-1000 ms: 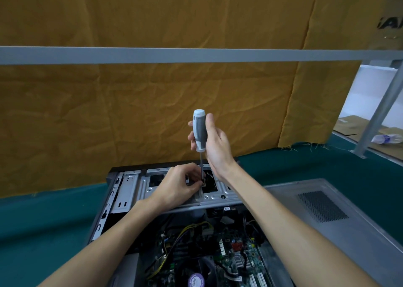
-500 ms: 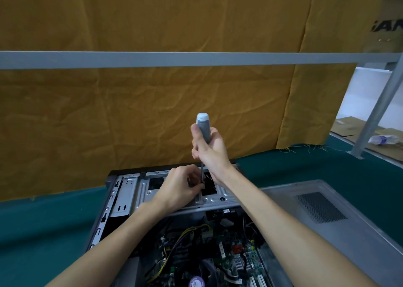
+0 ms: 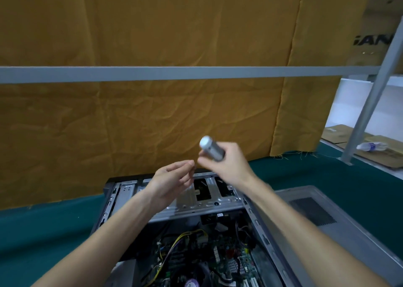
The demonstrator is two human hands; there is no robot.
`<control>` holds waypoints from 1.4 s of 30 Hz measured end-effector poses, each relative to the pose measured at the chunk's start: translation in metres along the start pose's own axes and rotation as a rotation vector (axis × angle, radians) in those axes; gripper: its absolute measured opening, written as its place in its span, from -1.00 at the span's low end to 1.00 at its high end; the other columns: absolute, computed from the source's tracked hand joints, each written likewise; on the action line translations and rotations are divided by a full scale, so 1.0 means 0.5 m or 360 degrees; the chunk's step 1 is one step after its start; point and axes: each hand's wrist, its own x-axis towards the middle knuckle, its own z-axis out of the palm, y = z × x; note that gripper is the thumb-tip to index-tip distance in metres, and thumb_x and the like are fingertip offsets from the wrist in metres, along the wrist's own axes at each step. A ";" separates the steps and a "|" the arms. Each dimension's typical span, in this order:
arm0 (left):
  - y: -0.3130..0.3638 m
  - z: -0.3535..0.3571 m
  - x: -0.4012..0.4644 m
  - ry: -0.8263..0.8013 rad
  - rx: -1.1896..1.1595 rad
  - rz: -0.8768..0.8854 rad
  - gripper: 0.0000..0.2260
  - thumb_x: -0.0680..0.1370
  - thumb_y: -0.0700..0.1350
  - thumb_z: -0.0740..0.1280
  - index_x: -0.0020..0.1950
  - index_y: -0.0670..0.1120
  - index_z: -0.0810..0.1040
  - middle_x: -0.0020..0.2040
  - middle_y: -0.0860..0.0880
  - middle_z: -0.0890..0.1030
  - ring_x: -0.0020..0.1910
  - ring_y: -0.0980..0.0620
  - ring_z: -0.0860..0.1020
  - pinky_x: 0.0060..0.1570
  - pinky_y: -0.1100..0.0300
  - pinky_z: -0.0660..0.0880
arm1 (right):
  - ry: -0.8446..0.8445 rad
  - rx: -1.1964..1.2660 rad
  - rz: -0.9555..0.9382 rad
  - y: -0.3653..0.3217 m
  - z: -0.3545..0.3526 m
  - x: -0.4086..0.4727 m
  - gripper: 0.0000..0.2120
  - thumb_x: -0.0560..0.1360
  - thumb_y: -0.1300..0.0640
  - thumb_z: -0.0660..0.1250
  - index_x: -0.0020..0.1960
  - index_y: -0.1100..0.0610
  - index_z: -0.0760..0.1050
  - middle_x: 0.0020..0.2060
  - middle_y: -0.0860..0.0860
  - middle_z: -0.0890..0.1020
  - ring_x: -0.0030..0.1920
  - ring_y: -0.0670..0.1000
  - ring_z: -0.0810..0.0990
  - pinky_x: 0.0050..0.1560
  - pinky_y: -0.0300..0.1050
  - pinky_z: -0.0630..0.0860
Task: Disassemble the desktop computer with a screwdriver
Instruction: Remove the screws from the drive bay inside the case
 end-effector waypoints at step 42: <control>-0.099 -0.021 0.049 -0.0077 0.2371 0.1034 -0.72 0.65 -0.06 0.29 0.37 0.09 0.50 0.35 0.18 0.47 0.35 0.12 0.33 0.34 0.20 0.29 | 0.0323 -0.0441 0.1357 0.377 -0.152 0.006 -0.62 0.46 -0.13 0.48 0.02 0.18 0.59 -0.30 -0.01 0.60 -0.33 -0.02 0.57 -0.31 -0.14 0.48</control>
